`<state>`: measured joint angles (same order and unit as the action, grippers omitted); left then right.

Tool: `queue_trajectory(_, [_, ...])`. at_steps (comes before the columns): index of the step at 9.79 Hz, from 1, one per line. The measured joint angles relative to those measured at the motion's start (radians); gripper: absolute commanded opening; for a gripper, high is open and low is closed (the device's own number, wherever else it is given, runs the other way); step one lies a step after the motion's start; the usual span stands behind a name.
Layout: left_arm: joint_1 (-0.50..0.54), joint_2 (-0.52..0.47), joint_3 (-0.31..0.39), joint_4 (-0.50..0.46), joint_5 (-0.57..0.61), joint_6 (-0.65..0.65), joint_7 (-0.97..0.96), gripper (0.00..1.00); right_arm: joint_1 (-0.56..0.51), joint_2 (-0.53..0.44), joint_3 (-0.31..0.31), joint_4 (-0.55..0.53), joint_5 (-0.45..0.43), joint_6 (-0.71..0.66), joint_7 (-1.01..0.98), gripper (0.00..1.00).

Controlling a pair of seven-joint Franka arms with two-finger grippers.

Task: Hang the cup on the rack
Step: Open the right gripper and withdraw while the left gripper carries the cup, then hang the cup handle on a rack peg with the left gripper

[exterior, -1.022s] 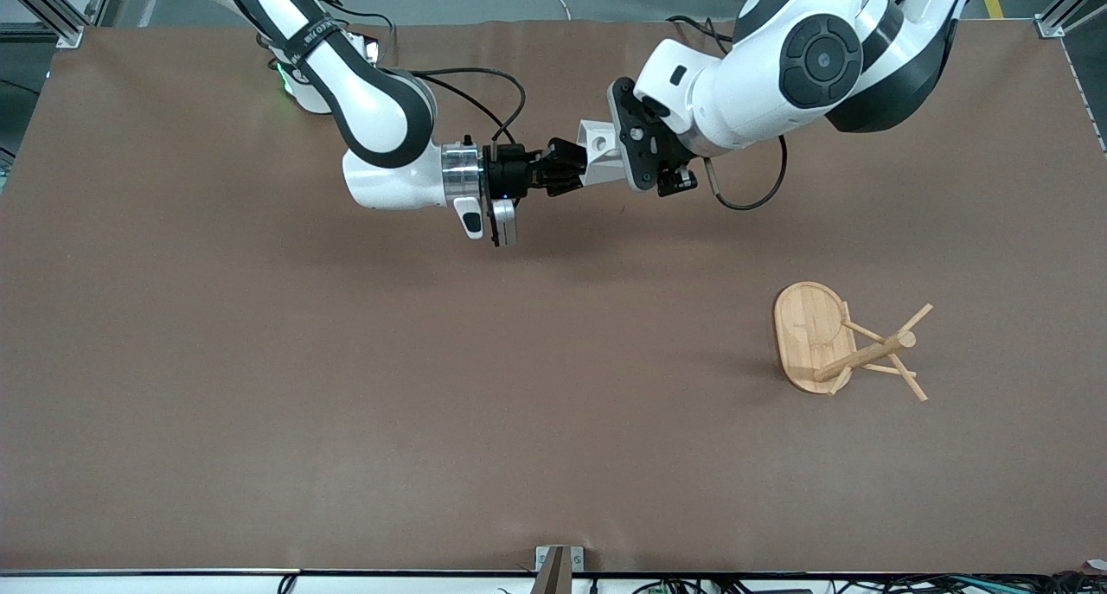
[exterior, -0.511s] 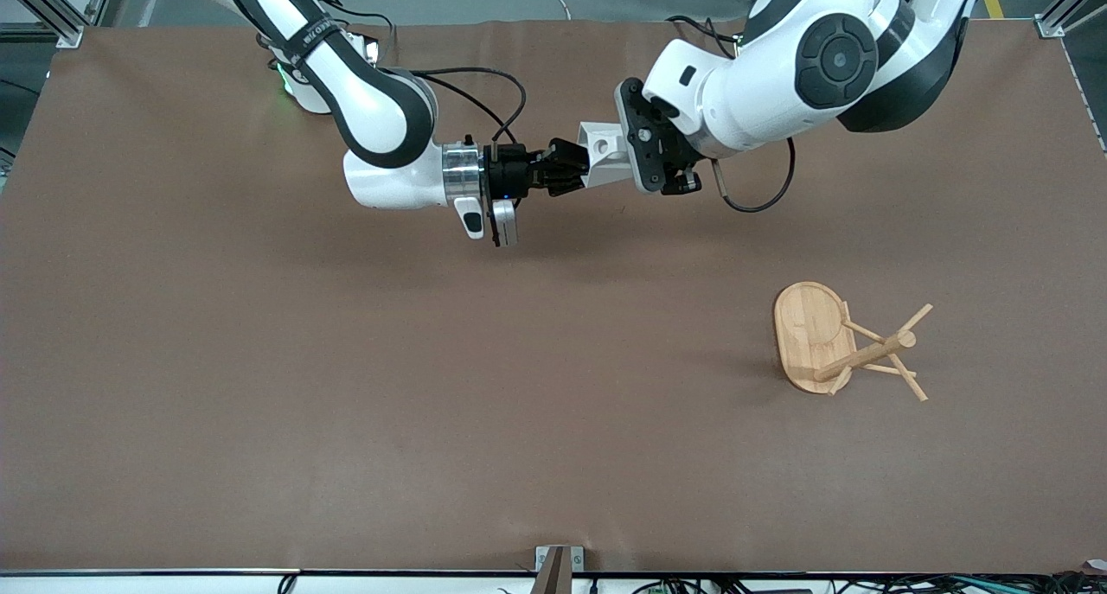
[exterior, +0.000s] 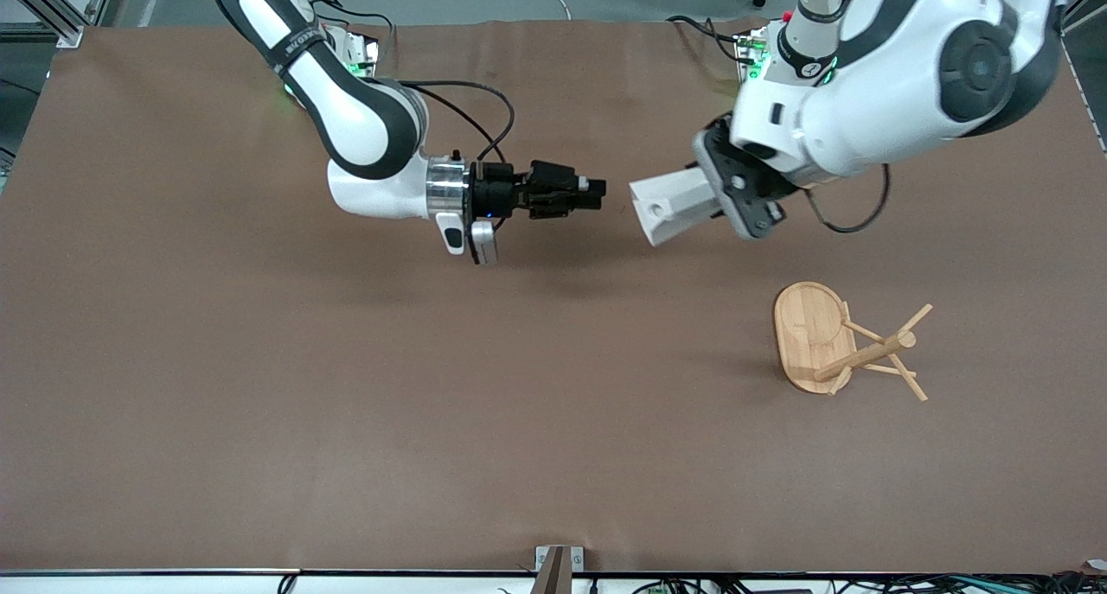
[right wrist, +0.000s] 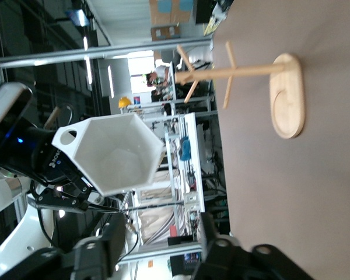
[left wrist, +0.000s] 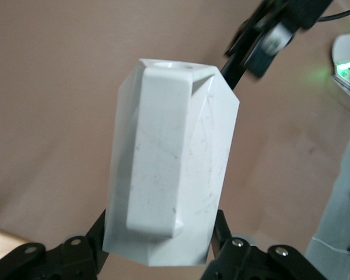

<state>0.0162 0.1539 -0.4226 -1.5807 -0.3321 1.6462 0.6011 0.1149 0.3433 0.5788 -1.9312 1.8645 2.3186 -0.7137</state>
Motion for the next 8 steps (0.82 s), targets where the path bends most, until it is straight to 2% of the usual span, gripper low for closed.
queue_trajectory(2, [0.007,-0.004,0.029,-0.006,0.0,0.001,-0.002,0.01,-0.062,-0.001,-0.005,0.0,-0.002,0.106,0.0,1.0])
queue_trajectory(4, [0.006,-0.022,0.059,-0.041,0.004,0.042,-0.062,0.0,-0.103,-0.002,-0.007,-0.007,-0.017,0.341,-0.008,1.0])
queue_trajectory(5, [0.006,-0.039,0.081,-0.081,0.011,0.088,-0.122,0.0,-0.105,-0.003,-0.009,-0.017,-0.059,0.443,-0.012,1.0])
queue_trajectory(6, [0.007,-0.057,0.092,-0.13,0.045,0.14,-0.203,0.0,-0.108,-0.004,-0.02,-0.028,-0.13,0.484,-0.011,1.0])
queue_trajectory(8, [0.006,-0.073,0.096,-0.215,0.146,0.248,-0.452,0.0,-0.135,-0.004,-0.057,-0.038,-0.279,0.486,-0.015,1.0])
